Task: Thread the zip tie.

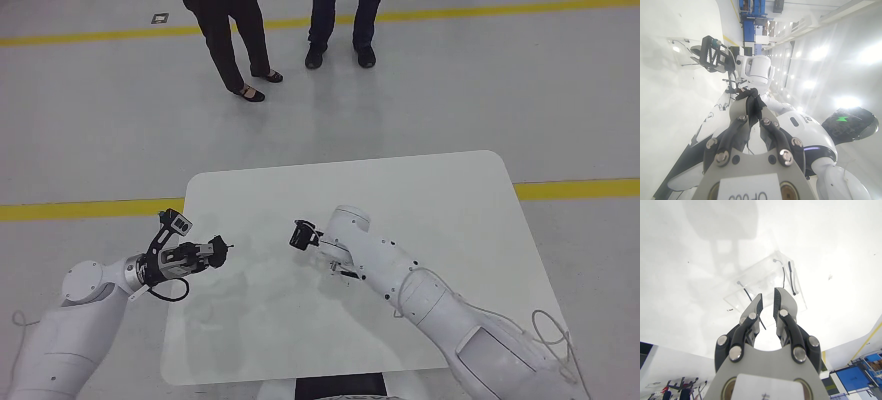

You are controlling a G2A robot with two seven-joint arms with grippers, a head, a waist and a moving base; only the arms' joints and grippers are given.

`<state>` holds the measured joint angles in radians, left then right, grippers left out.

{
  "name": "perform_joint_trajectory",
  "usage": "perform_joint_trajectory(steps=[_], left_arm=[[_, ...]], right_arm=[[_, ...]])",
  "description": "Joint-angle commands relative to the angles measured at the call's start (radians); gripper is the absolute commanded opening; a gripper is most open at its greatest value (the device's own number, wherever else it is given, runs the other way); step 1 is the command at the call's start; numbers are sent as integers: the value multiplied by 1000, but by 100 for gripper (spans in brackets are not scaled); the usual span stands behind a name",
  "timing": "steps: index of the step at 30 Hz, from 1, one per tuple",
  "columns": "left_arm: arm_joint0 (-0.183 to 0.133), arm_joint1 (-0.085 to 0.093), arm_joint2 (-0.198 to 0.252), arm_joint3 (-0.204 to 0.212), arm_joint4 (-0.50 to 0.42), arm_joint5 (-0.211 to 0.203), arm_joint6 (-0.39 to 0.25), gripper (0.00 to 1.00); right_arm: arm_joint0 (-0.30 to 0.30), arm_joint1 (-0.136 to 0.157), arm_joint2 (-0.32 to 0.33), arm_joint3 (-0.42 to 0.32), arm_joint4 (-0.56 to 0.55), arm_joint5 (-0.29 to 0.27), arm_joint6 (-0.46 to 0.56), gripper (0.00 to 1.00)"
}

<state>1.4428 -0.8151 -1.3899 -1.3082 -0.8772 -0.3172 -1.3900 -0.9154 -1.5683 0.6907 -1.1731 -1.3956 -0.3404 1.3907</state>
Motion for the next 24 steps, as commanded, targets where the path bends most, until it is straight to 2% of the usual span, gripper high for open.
perform_joint_trajectory(steps=[1, 14, 24], left_arm=[[0, 0, 0, 0, 0, 0, 0, 0], [0, 0, 0, 0, 0, 0, 0, 0], [0, 0, 0, 0, 0, 0, 0, 0]], right_arm=[[13, 4, -18, 13, 20, 0, -1, 15], [121, 34, -152, 72, 202, 0, -1, 15], [216, 83, -269, 48, 420, 0, -1, 17]])
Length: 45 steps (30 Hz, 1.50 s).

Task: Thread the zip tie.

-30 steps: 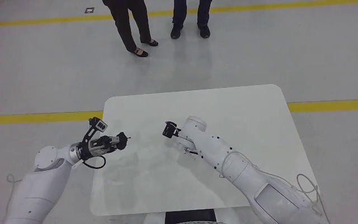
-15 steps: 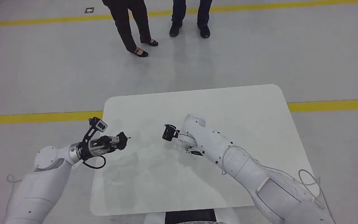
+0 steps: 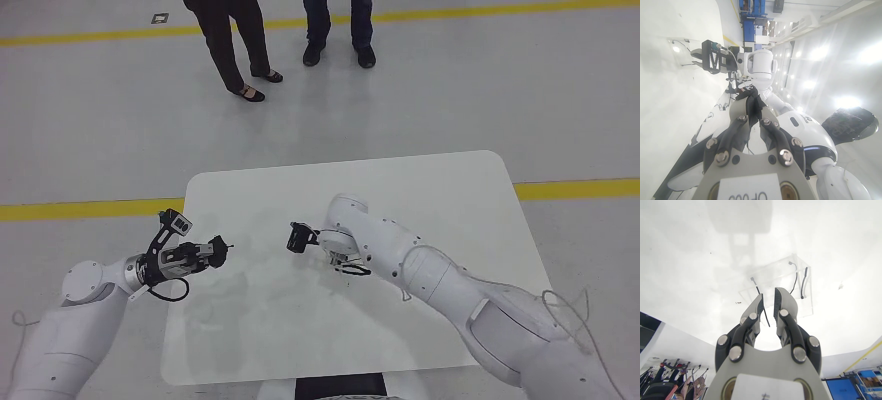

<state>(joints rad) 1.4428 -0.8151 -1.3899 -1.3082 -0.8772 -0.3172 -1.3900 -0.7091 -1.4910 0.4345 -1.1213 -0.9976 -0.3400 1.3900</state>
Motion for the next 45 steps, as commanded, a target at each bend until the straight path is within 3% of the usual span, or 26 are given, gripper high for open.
perform_joint_trajectory(steps=[1, 7, 16, 21, 22, 24, 25, 26, 36, 42, 45], left_arm=[[0, 0, 0, 0, 0, 0, 0, 0], [0, 0, 0, 0, 0, 0, 0, 0], [0, 0, 0, 0, 0, 0, 0, 0], [0, 0, 0, 0, 0, 0, 0, 0], [0, 0, 0, 0, 0, 0, 0, 0], [0, 0, 0, 0, 0, 0, 0, 0], [0, 0, 0, 0, 0, 0, 0, 0], [0, 0, 0, 0, 0, 0, 0, 0], [0, 0, 0, 0, 0, 0, 0, 0], [0, 0, 0, 0, 0, 0, 0, 0], [0, 0, 0, 0, 0, 0, 0, 0]], right_arm=[[19, 11, -23, -6, 37, 0, 0, 17], [62, 41, -81, -21, 109, 0, 0, 27], [84, 68, -97, -60, 150, 9, 0, 32], [88, 78, -101, -84, 155, 14, 0, 47], [89, 80, -103, -87, 157, 14, 0, 54], [91, 83, -104, -95, 164, 19, 0, 97], [92, 85, -103, -99, 165, 25, 0, 100], [93, 86, -98, -105, 164, 45, 0, 100], [87, 87, -97, -103, 160, 49, -15, 100], [100, 94, -76, -122, 126, 4, -12, 100], [115, 95, -101, -125, 150, 0, 0, 100]])
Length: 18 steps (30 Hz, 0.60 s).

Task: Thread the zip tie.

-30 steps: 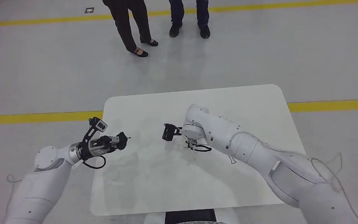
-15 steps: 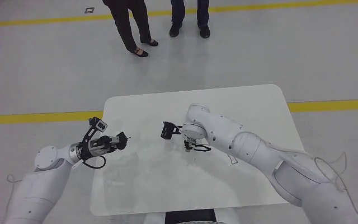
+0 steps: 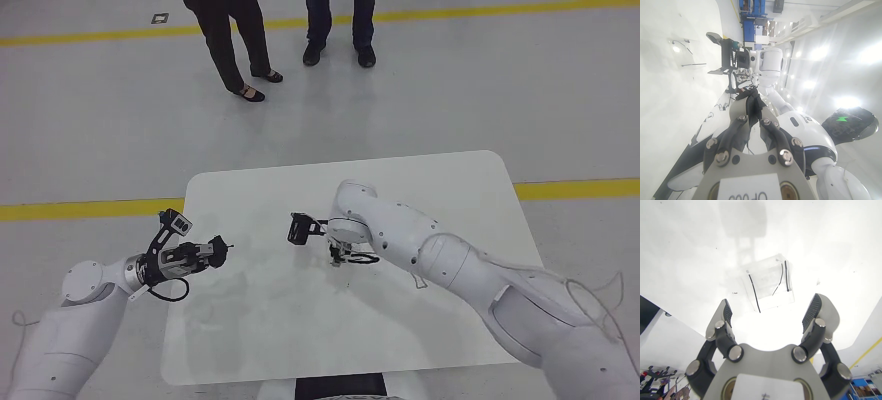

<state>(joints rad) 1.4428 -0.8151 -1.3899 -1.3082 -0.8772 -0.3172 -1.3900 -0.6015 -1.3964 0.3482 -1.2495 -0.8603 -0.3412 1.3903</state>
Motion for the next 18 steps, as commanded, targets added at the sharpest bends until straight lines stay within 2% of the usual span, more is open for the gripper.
perform_joint_trajectory(steps=[1, 8, 15, 18], left_arm=[[0, 0, 0, 0, 0, 0, 0, 0], [0, 0, 0, 0, 0, 0, 0, 0], [0, 0, 0, 0, 0, 0, 0, 0], [0, 0, 0, 0, 0, 0, 0, 0]], right_arm=[[19, 1, -29, 6, 26, 1, 0, 100], [129, -7, -178, 59, 175, 1, 0, 100], [135, -9, -178, 66, 178, 1, 0, 100], [122, -10, -178, 84, 127, 26, -8, 100]])
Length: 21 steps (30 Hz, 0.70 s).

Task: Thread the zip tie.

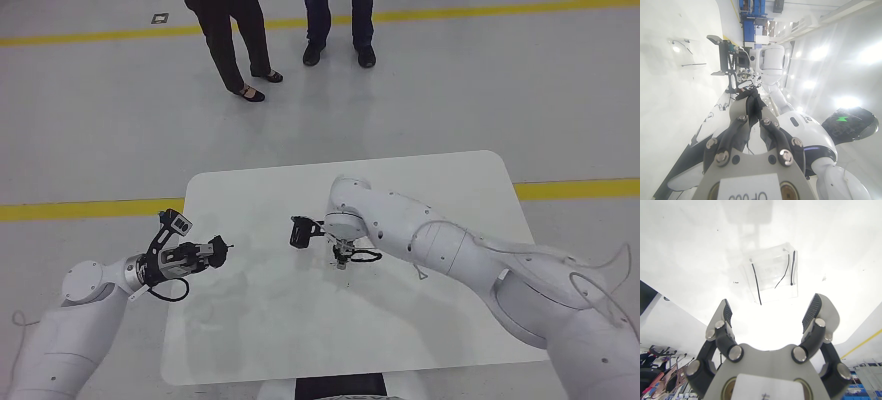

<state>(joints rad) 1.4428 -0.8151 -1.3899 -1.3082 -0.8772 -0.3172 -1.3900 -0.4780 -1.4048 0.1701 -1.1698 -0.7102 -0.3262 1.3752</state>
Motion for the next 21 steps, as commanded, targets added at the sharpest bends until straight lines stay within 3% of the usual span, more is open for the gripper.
perform_joint_trajectory(steps=[1, 8, 10, 11, 13, 21], left_arm=[[0, 0, 0, 0, 0, 0, 0, 0], [0, 0, 0, 0, 0, 0, 0, 0], [0, 0, 0, 0, 0, 0, 0, 0], [0, 0, 0, 0, 0, 0, 0, 0], [0, 0, 0, 0, 0, 0, 0, 0], [0, 0, 0, 0, 0, 0, 0, 0]], right_arm=[[-1, -4, 1, 4, -35, 18, 8, 100], [-4, -30, 0, 45, -106, 29, 15, 98], [-6, -40, 0, 58, -109, 20, 15, 75], [-8, -44, 0, 66, -110, 12, 15, 71], [-13, -54, 0, 85, -109, -5, 15, 53], [-21, -87, 0, 140, -114, -14, 15, 46]])
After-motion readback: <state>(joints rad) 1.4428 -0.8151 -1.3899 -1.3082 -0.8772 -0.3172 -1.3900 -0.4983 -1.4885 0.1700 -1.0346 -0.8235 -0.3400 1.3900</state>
